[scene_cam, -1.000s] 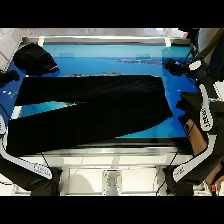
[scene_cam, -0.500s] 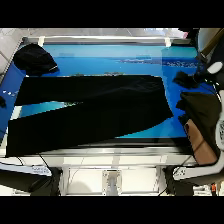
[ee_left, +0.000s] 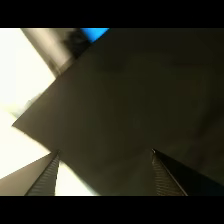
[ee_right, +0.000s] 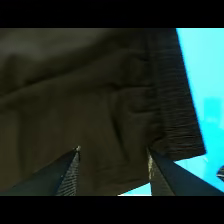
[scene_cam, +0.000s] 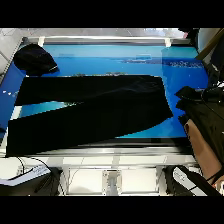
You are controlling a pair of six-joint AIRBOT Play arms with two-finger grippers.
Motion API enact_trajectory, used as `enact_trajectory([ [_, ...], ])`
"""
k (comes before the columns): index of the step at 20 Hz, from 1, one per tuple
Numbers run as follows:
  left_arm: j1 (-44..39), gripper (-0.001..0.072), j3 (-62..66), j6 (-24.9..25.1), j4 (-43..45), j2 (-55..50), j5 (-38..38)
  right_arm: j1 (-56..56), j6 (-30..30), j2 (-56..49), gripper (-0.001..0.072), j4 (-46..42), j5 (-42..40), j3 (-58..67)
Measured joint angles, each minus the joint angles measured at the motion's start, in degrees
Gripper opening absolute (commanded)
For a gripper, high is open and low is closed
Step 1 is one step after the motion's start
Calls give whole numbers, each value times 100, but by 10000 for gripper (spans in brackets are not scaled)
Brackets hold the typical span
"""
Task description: Fold the clothes and pants, and hang the long-sleeved shirts on hangers.
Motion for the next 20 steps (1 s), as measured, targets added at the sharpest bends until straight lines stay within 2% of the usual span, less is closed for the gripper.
enact_trajectory([
  [2, 918, 648, -291, 474, -625, 295, -70, -4, -85, 155, 451, 210, -28, -61],
  [5, 2234, 649, -533, 1493, -1930, 328, -101, -4, -219, 254, 451, 505, -72, -101],
  [8, 2949, 648, -627, 2492, -2669, -55, -136, -4, -282, 293, 450, 704, -81, -118],
  [10, 3091, 648, -645, 3071, -2955, -448, -146, -4, -295, 304, 450, 890, -85, -122],
  [13, 2924, 648, -584, 3633, -3051, -1084, -160, -4, -308, 310, 450, 1283, -87, -122],
  [16, 2540, 648, -343, 3939, -2702, -1526, -179, -4, -310, 313, 450, 1604, -87, -122],
  [20, 2168, 647, 55, 4094, -2282, -1749, -144, 0, -308, 313, 450, 1812, -87, -122],
])
